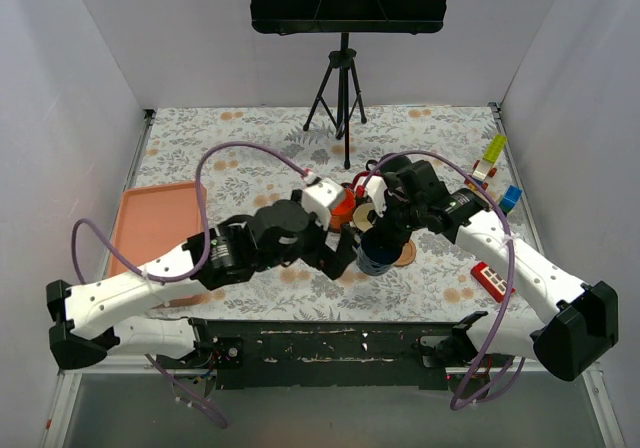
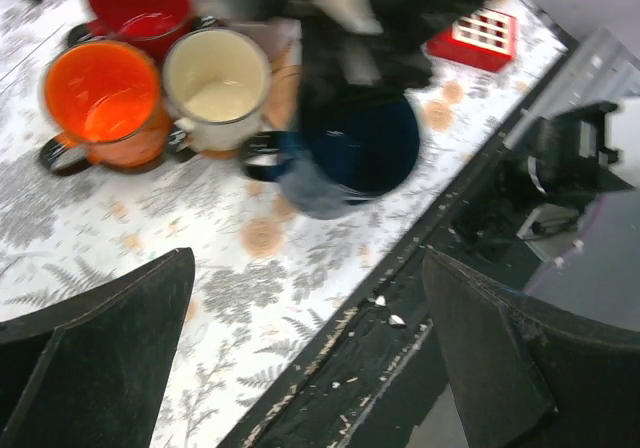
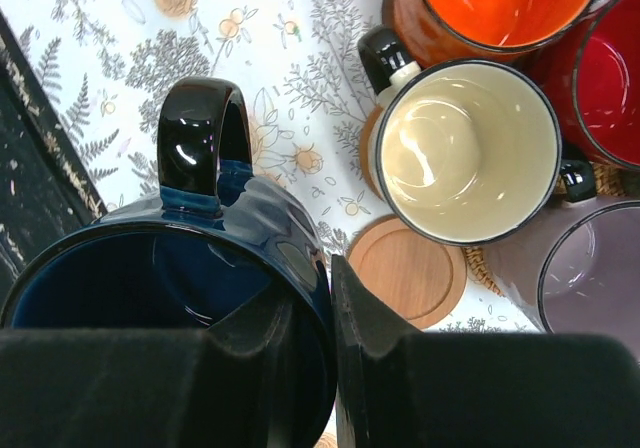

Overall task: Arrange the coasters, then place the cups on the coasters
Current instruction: Place the cup at the center of the board, then pick up the cup at the center of the board, then place the cup on the coaster.

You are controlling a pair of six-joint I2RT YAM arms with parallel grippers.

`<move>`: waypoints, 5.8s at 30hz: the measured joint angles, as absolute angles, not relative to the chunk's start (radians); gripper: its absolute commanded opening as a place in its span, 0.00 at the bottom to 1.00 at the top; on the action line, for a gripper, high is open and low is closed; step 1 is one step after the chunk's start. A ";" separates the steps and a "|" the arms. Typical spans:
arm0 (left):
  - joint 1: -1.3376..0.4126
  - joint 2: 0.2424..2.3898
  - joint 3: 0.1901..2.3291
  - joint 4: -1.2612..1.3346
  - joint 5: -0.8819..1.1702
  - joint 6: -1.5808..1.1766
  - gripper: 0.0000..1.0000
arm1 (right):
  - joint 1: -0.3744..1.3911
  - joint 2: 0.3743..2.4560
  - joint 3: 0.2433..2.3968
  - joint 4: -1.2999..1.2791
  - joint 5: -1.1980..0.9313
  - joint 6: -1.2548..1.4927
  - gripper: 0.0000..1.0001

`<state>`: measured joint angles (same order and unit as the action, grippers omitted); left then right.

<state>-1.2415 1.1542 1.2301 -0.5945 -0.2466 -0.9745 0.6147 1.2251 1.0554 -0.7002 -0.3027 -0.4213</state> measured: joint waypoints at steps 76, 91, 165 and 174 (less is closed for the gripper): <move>-0.931 1.066 0.776 -0.335 0.033 -0.919 0.98 | 0.622 1.200 0.722 -0.538 -0.329 -0.865 0.23; -0.909 1.041 0.775 -0.329 -0.034 -0.939 0.98 | 0.624 1.249 0.734 -0.496 -0.296 -0.767 0.50; -0.706 0.992 0.925 -0.616 -0.161 -1.101 0.98 | 0.572 1.071 0.907 -0.892 0.364 0.456 0.01; -0.704 0.993 0.925 -0.622 -0.173 -1.102 0.98 | 0.512 1.129 0.904 -0.811 0.343 0.337 0.01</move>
<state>-0.7040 0.9928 0.9245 -0.6216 -0.1734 -1.1015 0.5117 1.1294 0.9043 -0.8108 0.3428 0.3367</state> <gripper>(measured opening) 0.981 0.077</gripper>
